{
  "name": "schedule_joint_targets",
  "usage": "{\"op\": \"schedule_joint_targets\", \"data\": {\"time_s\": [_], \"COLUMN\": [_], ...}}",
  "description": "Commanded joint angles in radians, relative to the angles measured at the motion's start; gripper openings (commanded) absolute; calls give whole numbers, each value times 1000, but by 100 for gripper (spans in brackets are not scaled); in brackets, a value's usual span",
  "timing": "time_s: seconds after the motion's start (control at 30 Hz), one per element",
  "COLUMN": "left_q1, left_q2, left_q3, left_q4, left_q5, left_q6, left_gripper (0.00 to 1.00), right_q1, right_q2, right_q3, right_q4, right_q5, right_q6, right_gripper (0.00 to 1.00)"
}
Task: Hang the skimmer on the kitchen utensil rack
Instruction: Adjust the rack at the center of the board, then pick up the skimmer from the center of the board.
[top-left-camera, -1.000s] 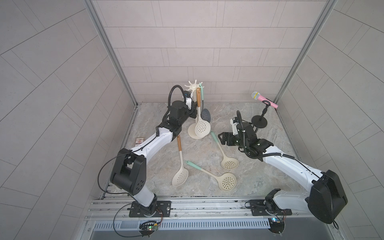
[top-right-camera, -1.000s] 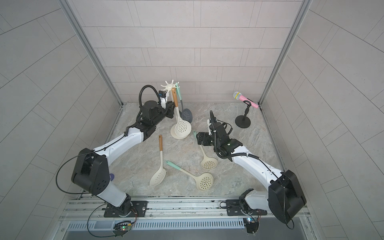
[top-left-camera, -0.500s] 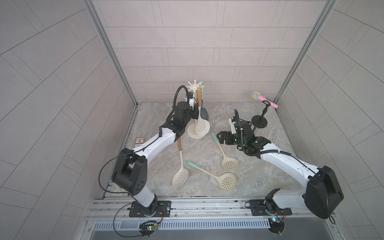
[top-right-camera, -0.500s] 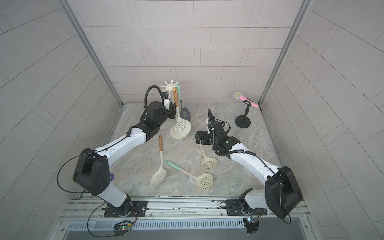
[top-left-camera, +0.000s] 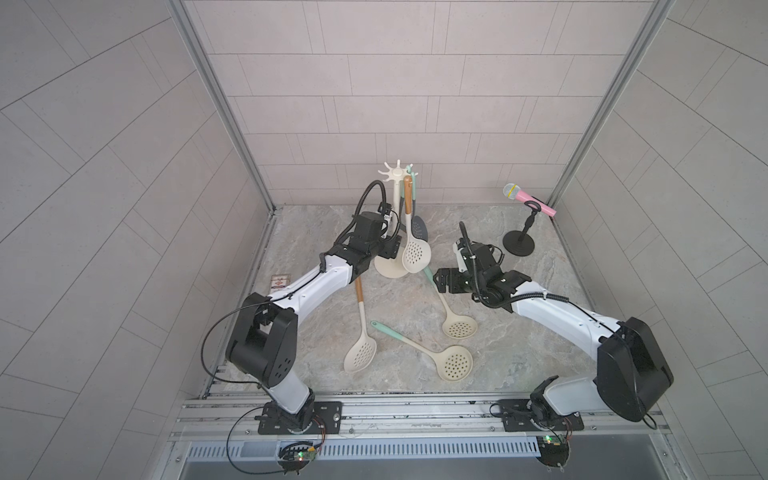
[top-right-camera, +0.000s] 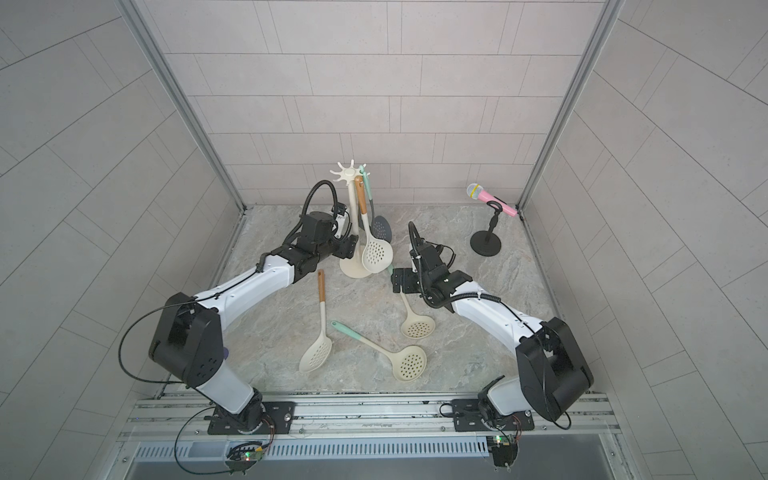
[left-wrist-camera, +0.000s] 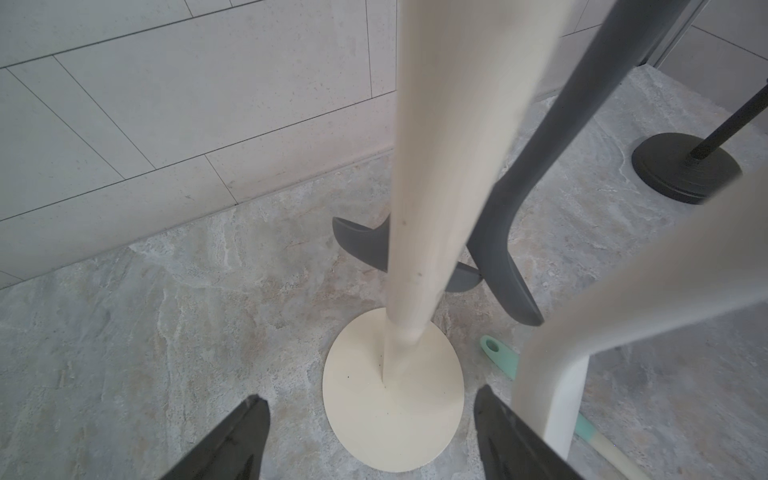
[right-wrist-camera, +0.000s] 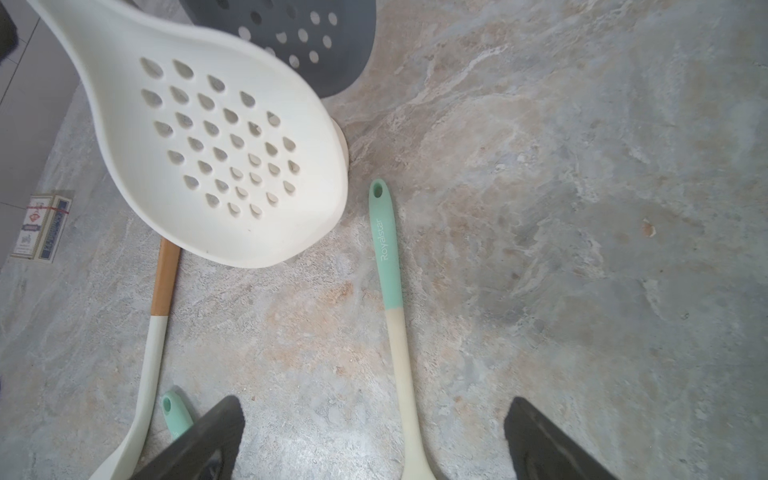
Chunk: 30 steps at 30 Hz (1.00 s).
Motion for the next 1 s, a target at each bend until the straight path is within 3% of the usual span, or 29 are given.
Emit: {"op": "schedule_joint_targets", "data": {"time_s": [0.0,0.1,0.3,0.47,0.53,0.6,0.7,0.97], "left_q1": [4,9,42,207,263,290,321,472], "left_q2": [-48,-68,-154,-260,-286,-328,-418,-683], "left_q3": [-7,-12,10,-23,-21,-36,-114,-356], "left_q4": [-54,-107,-349,-433,-505,-567,-570,-488], "left_q5": [-12,16,-35,70,148,143,97,236], "left_q6": [47,96,235,238,277,329,349,310], "left_gripper": [88,99,100,100,100,100,100,100], "right_q1": [-8,-18,-42,-51,-51,-51,-52,-44], "right_q2": [6,16,57,115,130,139,152,213], "right_q3": [-16,-33,-69,-68,-65,-62,-57,-51], "right_q4": [-13,-10,-11,-13,-13,-11,-10,-7], "right_q5": [10,-5,-75,-123,-132,-139,-143,-134], "right_q6": [-32,-40,-73,-115,-126,-138,-146,-122], "right_gripper": [100,100,100,100,100,100,100,96]}}
